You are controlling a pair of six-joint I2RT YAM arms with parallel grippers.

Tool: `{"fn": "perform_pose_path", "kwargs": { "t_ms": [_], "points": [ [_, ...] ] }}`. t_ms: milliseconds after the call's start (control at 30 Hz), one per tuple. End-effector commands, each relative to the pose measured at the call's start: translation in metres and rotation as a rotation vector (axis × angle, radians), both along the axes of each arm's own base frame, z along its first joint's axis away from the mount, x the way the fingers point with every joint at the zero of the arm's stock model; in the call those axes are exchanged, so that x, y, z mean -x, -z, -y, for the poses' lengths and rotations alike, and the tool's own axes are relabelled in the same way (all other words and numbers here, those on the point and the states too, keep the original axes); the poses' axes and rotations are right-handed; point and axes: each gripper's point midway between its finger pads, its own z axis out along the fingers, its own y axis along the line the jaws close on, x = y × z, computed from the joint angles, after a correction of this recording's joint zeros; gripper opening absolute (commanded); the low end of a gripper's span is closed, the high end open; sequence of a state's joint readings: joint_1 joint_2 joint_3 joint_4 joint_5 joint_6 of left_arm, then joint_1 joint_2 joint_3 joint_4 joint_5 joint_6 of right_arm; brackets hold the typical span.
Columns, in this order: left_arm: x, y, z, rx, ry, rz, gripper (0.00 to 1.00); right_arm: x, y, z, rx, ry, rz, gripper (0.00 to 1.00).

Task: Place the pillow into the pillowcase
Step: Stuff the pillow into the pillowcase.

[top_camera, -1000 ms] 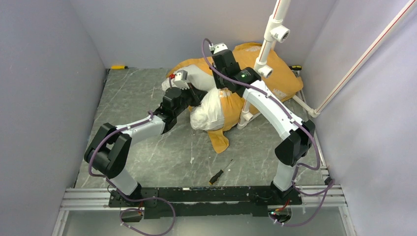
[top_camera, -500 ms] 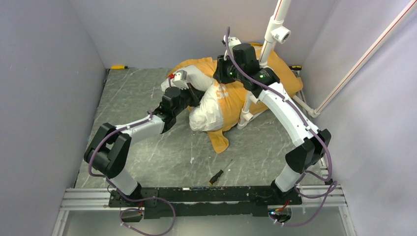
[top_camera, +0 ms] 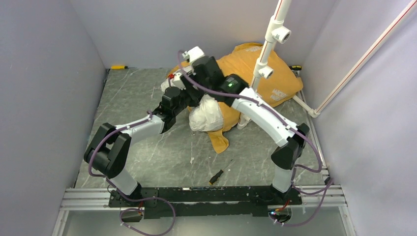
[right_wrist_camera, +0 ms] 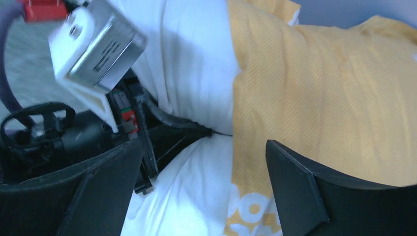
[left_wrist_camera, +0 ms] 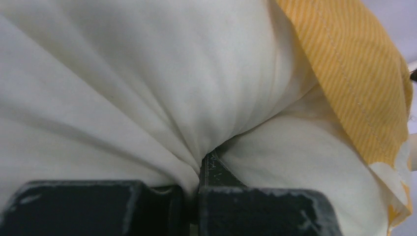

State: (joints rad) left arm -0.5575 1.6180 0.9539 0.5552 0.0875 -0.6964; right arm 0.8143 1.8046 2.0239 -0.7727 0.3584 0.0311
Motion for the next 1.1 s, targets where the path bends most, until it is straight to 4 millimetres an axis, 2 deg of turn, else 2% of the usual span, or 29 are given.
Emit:
{"fn": "perform_pose_path", "kwargs": {
  "t_ms": [0,167,367,567,700,833,933,967,1033,1067],
  "points": [
    [0.001,-0.039,0.005,0.062,0.025,0.099,0.00,-0.007,-0.005,0.037,0.324,0.150,0.164,1.00],
    [0.002,-0.037,0.006,0.068,0.036,0.092,0.00,-0.015,-0.002,0.056,0.450,0.262,0.227,1.00],
    [0.003,-0.034,0.009,0.072,0.054,0.074,0.00,-0.028,0.004,0.085,0.484,0.359,0.204,1.00],
    [0.002,-0.032,0.010,0.076,0.063,0.068,0.00,-0.036,-0.024,0.104,0.355,0.432,0.236,0.99],
    [0.002,-0.031,0.010,0.077,0.064,0.064,0.00,-0.037,-0.052,0.118,0.306,0.486,0.317,0.92],
    [0.001,-0.030,0.012,0.078,0.070,0.059,0.00,-0.038,-0.073,0.118,0.240,0.488,0.369,0.77],
    [0.000,-0.029,0.012,0.079,0.072,0.058,0.00,-0.040,-0.069,0.110,0.212,0.450,0.357,0.58],
    [0.000,-0.028,0.012,0.079,0.072,0.057,0.00,-0.042,-0.064,0.105,0.204,0.423,0.343,0.44],
    [-0.001,-0.028,0.012,0.080,0.072,0.056,0.00,-0.045,-0.051,0.097,0.186,0.379,0.305,0.05],
    [-0.002,-0.028,0.013,0.079,0.074,0.054,0.00,-0.045,-0.044,0.090,0.166,0.344,0.283,0.00]
  ]
}}
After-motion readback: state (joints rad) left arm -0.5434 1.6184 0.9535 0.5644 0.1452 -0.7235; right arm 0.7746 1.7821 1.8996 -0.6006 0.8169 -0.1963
